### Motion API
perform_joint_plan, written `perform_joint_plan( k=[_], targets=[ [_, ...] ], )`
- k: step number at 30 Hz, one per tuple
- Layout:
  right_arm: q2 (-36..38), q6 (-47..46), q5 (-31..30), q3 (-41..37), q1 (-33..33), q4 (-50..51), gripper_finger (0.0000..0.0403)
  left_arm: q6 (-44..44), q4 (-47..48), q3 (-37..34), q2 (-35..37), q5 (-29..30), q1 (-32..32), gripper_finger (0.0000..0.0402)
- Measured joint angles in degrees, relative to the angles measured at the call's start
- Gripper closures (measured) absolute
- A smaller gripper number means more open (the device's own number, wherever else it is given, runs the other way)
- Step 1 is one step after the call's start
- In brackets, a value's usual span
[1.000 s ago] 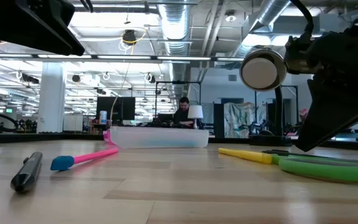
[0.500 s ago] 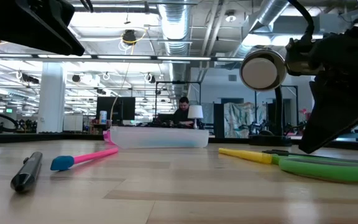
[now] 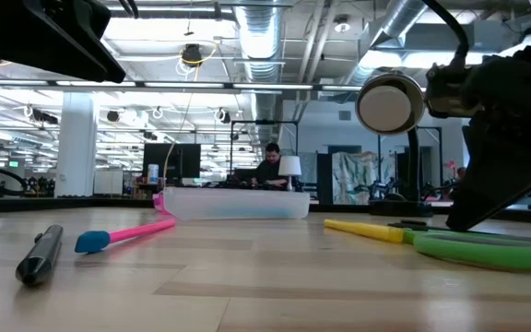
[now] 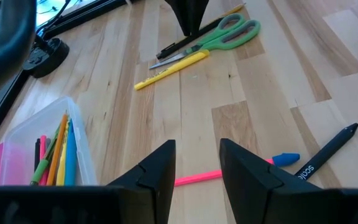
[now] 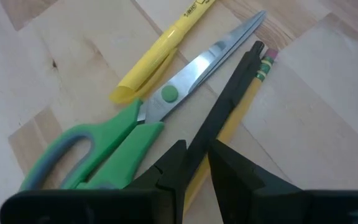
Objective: Pick & place school supplies into a supply box
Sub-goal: Put the right black pen into the black supply box
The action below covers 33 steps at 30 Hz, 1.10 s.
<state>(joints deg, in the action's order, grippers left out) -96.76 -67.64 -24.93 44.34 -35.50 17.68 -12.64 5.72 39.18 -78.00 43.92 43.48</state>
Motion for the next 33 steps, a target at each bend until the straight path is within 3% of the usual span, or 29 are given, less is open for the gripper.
perform_joint_plan(
  k=[12, 22, 33],
  targets=[
    [0.0, -3.8, 1.0, 0.0, 0.0, 5.7, 0.0337, 0.0, 0.0, 0.0, 0.0, 0.0, 0.0, 0.0281],
    [-0.2, 0.6, 1.6, 1.3, 0.0, 6.4, 0.0337, -0.4, 0.4, 0.0, 0.0, 0.0, 0.0, 0.0281],
    [-0.2, -0.4, 0.1, 4.5, 0.0, 15.9, 0.0337, -0.4, 0.4, 0.0, 0.0, 0.0, 0.0, 0.0281]
  ],
)
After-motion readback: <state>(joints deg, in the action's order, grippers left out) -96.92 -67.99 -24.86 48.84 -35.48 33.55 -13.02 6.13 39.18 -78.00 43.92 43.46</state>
